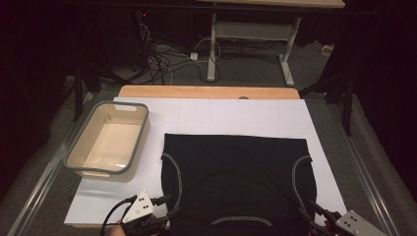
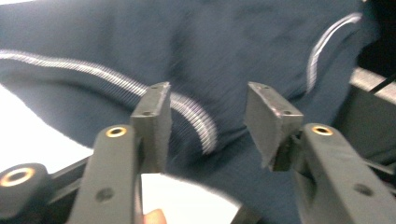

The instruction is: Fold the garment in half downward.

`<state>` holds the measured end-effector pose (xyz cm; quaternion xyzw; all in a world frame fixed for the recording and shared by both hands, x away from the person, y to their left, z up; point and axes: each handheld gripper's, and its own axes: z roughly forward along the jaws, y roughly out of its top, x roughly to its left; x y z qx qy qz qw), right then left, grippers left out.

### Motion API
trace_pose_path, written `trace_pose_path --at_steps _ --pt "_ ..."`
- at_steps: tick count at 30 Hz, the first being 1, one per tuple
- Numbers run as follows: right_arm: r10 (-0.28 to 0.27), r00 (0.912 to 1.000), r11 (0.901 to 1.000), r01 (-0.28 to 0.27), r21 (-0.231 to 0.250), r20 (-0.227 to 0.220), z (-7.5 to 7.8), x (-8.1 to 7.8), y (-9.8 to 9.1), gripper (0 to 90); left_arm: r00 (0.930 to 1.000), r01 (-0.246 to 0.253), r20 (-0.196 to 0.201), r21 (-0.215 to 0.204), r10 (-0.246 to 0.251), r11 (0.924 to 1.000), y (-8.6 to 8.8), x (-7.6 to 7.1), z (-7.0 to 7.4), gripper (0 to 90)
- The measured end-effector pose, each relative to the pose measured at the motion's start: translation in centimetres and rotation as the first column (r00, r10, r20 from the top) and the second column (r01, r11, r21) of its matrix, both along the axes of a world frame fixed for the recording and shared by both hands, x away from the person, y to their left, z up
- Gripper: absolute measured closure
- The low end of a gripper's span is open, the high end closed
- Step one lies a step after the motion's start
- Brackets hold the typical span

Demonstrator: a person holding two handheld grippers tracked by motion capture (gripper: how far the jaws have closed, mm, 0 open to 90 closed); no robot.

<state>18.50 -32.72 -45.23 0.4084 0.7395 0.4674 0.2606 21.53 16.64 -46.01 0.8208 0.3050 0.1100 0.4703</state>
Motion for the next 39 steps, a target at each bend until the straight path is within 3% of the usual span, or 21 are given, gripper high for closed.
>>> trace_pose_path --at_steps 3,6,9,13,16,21,27,34,39 --pt "0.061 0.9981 0.9981 -0.061 -0.007 -0.010 -0.1 0.1 1.9 59.9 0.9981 0.054 -0.027 -0.020 -0.055 0.9983 -2.2 0.1 -0.2 44.5" --pt "0.130 0.9905 0.9908 -0.131 -0.034 -0.045 -1.0 0.4 4.4 59.2 0.9922 0.116 -0.046 0.003 -0.116 0.9932 -5.1 0.1 -0.6 42.0" --pt "0.177 0.9801 0.9821 -0.182 -0.049 -0.089 -2.0 0.8 6.5 52.3 0.9832 0.171 -0.068 0.024 -0.169 0.9850 -8.1 0.1 -1.2 40.6" --pt "0.203 0.9703 0.9726 -0.215 -0.088 -0.132 -2.8 1.0 8.1 45.5 0.9778 0.196 -0.091 0.080 -0.188 0.9774 -10.7 0.3 -2.2 40.0" --pt "0.201 0.9688 0.9649 -0.221 -0.142 -0.146 -3.4 1.1 8.4 45.7 0.9823 0.182 -0.064 0.106 -0.176 0.9775 -11.1 0.3 -2.7 43.3" --pt "0.201 0.9689 0.9680 -0.219 -0.123 -0.145 -3.5 1.2 8.1 55.4 0.9870 0.161 -0.023 0.124 -0.159 0.9792 -11.0 0.1 -2.9 57.9" --pt "0.198 0.9697 0.9710 -0.214 -0.106 -0.143 -3.4 1.4 7.7 77.2 0.9863 0.165 -0.011 0.117 -0.164 0.9795 -10.9 -0.1 -3.0 74.3" --pt "0.216 0.9709 0.9668 -0.227 -0.117 -0.104 -3.1 1.2 7.7 81.8 0.9851 0.172 -0.005 0.092 -0.172 0.9809 -10.6 -0.3 -2.2 76.7" --pt "0.228 0.9717 0.9658 -0.234 -0.112 -0.060 -2.2 -0.3 7.3 81.8 0.9795 0.198 0.024 0.083 -0.200 0.9768 -10.4 -1.6 -1.2 76.8"
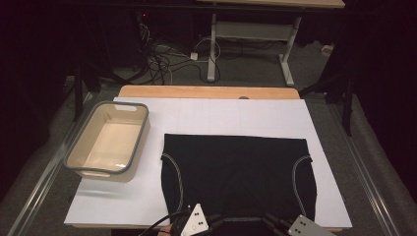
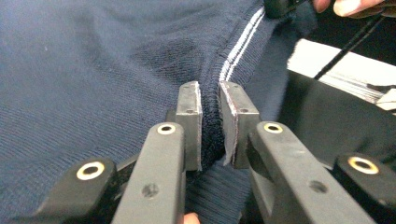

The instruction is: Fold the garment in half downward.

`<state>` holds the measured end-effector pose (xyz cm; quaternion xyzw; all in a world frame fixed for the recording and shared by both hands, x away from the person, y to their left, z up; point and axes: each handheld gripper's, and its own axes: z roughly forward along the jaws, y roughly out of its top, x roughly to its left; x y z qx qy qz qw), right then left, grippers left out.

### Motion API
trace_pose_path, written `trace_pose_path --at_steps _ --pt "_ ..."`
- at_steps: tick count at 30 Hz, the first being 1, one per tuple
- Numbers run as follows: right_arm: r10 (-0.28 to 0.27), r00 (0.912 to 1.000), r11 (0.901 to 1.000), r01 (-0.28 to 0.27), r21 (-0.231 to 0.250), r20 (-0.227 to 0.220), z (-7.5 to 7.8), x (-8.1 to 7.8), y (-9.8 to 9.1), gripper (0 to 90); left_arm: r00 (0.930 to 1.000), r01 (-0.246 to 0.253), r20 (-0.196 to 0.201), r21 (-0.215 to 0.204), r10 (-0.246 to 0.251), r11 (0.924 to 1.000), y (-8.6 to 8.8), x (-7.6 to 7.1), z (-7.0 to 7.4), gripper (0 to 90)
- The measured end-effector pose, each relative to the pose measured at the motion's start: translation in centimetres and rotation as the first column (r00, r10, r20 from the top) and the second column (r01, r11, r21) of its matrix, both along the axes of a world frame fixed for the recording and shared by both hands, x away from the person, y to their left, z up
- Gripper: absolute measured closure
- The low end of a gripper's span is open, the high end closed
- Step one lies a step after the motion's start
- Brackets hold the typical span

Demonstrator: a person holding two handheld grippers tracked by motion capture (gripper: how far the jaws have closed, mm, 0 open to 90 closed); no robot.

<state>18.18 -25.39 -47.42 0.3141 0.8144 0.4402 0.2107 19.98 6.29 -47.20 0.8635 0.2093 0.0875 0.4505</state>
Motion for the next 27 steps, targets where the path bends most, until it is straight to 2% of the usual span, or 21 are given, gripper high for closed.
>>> trace_pose_path --at_steps 9,11,14,18,20,23,27 --pt "0.020 0.9997 0.9998 -0.020 -0.008 -0.011 0.1 -2.7 -0.3 81.8 0.9983 0.058 -0.013 0.020 -0.057 0.9981 0.3 -2.4 -0.1 76.6" --pt "0.026 0.9995 0.9995 -0.027 -0.016 -0.018 -0.1 -3.2 -0.3 81.7 0.9979 0.064 -0.009 0.028 -0.064 0.9976 0.4 -2.5 -0.1 76.4" --pt "0.030 0.9990 0.9992 -0.031 -0.024 -0.033 -0.3 -3.1 -0.2 79.7 0.9975 0.062 -0.034 0.021 -0.061 0.9978 0.4 -2.1 -0.5 73.7" --pt "0.020 0.9981 0.9998 -0.020 -0.006 -0.058 -0.7 -2.7 -0.4 61.2 0.9955 0.062 -0.071 -0.013 -0.062 0.9980 0.8 -1.4 -0.7 60.1" --pt "0.012 0.9981 0.9997 -0.011 0.019 -0.061 -0.6 -2.5 -0.7 56.8 0.9951 0.052 -0.082 -0.039 -0.055 0.9979 1.2 -1.1 -0.6 53.4" --pt "-0.006 0.9981 0.9978 0.010 0.065 -0.062 -0.6 -1.9 -1.4 49.7 0.9964 0.029 -0.078 -0.060 -0.034 0.9978 1.8 -0.6 -0.5 46.4" --pt "-0.034 0.9975 0.9959 0.039 0.082 -0.062 -0.8 -1.4 -2.1 41.8 0.9975 -0.005 -0.071 -0.080 -0.001 0.9968 2.9 0.1 -0.5 39.6"
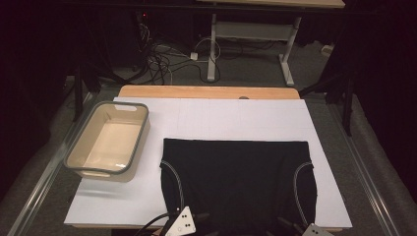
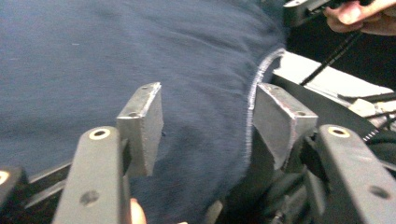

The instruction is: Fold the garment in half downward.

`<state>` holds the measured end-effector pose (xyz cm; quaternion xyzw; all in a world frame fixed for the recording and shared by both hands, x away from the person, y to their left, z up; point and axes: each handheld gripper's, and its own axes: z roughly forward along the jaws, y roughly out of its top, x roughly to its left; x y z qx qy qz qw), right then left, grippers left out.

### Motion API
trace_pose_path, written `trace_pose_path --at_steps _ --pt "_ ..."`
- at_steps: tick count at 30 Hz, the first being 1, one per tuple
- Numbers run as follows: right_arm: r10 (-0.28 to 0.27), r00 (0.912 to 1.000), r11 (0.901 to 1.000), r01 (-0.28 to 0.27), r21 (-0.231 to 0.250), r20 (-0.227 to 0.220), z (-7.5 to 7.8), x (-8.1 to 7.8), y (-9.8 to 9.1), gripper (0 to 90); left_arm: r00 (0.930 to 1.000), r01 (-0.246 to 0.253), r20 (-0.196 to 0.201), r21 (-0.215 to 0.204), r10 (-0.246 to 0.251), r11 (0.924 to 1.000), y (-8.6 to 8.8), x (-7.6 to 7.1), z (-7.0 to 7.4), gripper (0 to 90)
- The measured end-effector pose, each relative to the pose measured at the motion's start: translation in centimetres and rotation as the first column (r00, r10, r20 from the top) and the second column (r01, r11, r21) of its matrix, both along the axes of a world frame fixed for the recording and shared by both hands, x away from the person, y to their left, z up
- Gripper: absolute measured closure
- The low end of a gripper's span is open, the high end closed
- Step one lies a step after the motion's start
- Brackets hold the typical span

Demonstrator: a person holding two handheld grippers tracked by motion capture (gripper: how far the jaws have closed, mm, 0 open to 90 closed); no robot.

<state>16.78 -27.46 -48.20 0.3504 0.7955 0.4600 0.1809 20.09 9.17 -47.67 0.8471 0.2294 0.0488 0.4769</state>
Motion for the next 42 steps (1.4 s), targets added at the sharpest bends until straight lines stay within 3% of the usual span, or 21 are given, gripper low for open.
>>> trace_pose_path --at_steps 12,20,27,35,42 --pt "-0.091 0.9955 0.9956 0.091 0.022 0.026 -0.3 1.8 -2.1 23.1 0.9935 -0.113 0.007 0.002 0.113 0.9936 3.3 2.6 0.0 24.9" --pt "-0.163 0.9860 0.9864 0.162 0.030 0.036 -0.3 2.7 -3.8 17.0 0.9825 -0.186 -0.009 0.011 0.186 0.9825 5.6 4.3 -0.2 18.7" --pt "-0.208 0.9777 0.9779 0.208 0.023 0.027 -0.7 3.2 -5.0 13.9 0.9687 -0.248 -0.013 0.009 0.248 0.9687 7.2 5.3 -0.3 12.0" --pt "-0.255 0.9669 0.9669 0.254 0.024 0.016 -0.9 3.5 -6.3 6.5 0.9541 -0.299 -0.015 0.008 0.299 0.9542 8.3 5.9 -0.3 0.4" --pt "-0.273 0.9620 0.9617 0.273 0.026 0.005 -1.0 3.8 -6.6 0.2 0.9446 -0.328 -0.020 0.006 0.328 0.9448 8.9 6.4 -0.4 0.0"
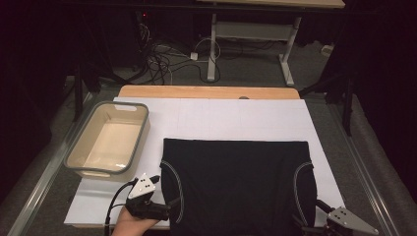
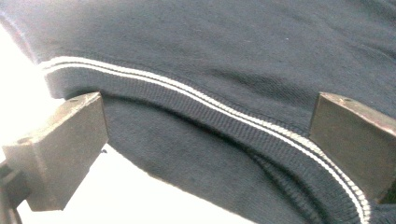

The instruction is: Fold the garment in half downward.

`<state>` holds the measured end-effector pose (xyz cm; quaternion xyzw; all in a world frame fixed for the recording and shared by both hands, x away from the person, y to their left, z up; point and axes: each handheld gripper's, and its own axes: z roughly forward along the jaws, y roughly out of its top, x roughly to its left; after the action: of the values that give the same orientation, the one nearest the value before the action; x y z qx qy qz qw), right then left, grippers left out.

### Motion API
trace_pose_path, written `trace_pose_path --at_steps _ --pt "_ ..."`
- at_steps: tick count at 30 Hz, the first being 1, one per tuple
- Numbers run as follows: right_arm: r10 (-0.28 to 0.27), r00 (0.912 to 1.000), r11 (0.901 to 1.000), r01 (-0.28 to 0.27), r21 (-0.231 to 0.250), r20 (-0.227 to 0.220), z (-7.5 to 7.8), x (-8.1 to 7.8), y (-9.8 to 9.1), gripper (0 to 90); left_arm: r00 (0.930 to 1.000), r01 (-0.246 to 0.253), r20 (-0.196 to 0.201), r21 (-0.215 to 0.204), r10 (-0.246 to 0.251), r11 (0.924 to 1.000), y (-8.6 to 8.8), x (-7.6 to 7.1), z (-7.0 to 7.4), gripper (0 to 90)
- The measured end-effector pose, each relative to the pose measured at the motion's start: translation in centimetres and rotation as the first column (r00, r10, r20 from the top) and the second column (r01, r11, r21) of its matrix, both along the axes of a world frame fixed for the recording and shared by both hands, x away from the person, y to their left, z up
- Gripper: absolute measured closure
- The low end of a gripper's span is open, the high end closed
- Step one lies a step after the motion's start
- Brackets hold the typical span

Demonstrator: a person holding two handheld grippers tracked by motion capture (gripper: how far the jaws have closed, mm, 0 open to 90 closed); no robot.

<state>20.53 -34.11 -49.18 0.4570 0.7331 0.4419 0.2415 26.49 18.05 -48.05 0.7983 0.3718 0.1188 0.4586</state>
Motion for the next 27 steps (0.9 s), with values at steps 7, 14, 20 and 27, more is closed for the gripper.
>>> trace_pose_path --at_steps 7,14,20,27 --pt "-0.015 0.9999 0.9999 0.015 -0.007 0.004 0.1 0.2 0.1 0.2 0.9997 -0.021 -0.014 -0.015 0.021 0.9997 0.4 1.5 0.6 0.0" --pt "-0.010 0.9999 0.9999 0.010 -0.007 0.007 0.2 0.2 0.2 0.2 0.9969 -0.076 -0.018 0.046 0.077 0.9961 -0.8 5.3 1.2 0.0" --pt "-0.002 0.9999 1.0000 0.003 -0.009 0.016 0.4 0.3 0.2 0.2 0.9879 -0.141 -0.052 0.096 0.146 0.9854 -2.0 8.5 0.9 0.0" --pt "0.006 0.9998 1.0000 -0.006 -0.006 0.019 0.4 0.8 0.5 0.2 0.9719 -0.199 -0.091 0.172 0.217 0.9647 -2.0 11.5 -0.1 0.0"
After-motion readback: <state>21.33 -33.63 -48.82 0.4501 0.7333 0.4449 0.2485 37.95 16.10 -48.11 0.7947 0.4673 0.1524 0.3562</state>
